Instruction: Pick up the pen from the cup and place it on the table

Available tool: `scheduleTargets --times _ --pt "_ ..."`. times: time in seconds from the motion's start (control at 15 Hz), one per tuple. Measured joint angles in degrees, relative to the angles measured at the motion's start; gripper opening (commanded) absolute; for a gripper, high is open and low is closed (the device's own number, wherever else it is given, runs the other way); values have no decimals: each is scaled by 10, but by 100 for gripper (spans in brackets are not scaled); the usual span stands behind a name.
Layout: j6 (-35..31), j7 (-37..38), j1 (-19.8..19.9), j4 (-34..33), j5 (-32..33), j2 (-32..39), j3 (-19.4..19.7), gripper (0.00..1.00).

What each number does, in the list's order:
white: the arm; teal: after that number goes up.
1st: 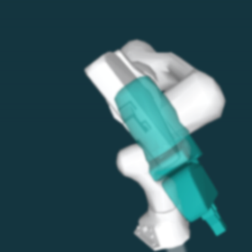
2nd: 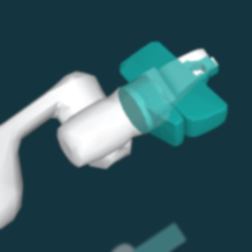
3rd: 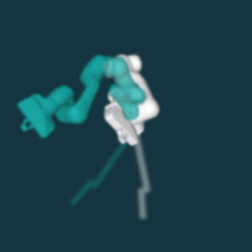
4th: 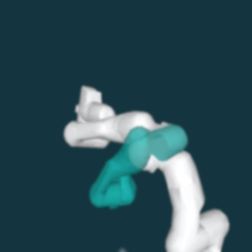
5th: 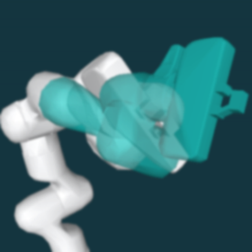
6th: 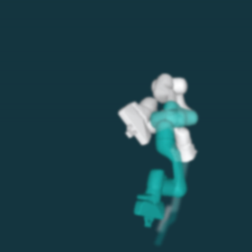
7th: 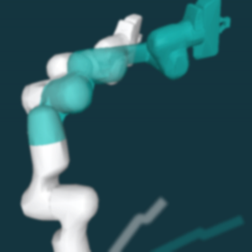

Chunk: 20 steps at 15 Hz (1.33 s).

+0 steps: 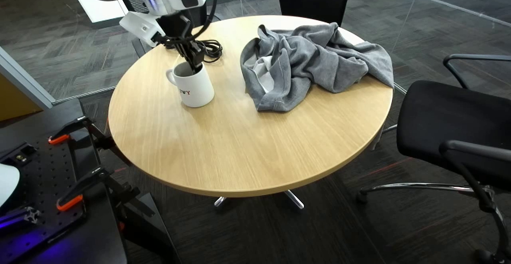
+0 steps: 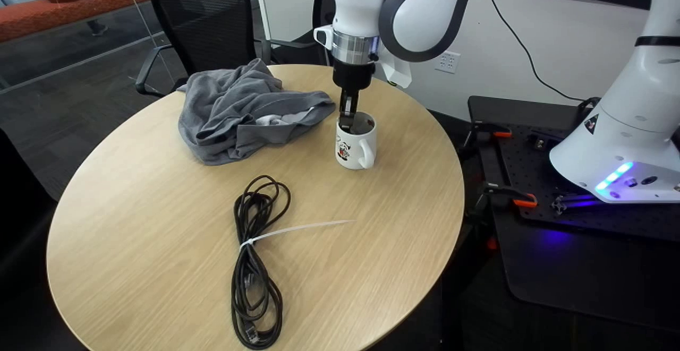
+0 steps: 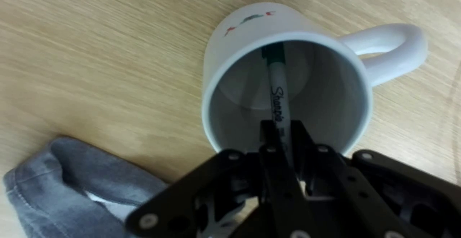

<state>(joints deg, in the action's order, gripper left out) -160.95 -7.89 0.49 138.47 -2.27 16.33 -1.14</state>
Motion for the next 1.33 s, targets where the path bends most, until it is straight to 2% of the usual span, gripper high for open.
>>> scheduleTargets --times 0.53,1.0,1.33 --pt "-5 2 -3 15 10 -35 0 3" --pt "-12 16 -18 61 59 -159 0 3" --pt "-8 16 -42 93 53 -252 -23 3"
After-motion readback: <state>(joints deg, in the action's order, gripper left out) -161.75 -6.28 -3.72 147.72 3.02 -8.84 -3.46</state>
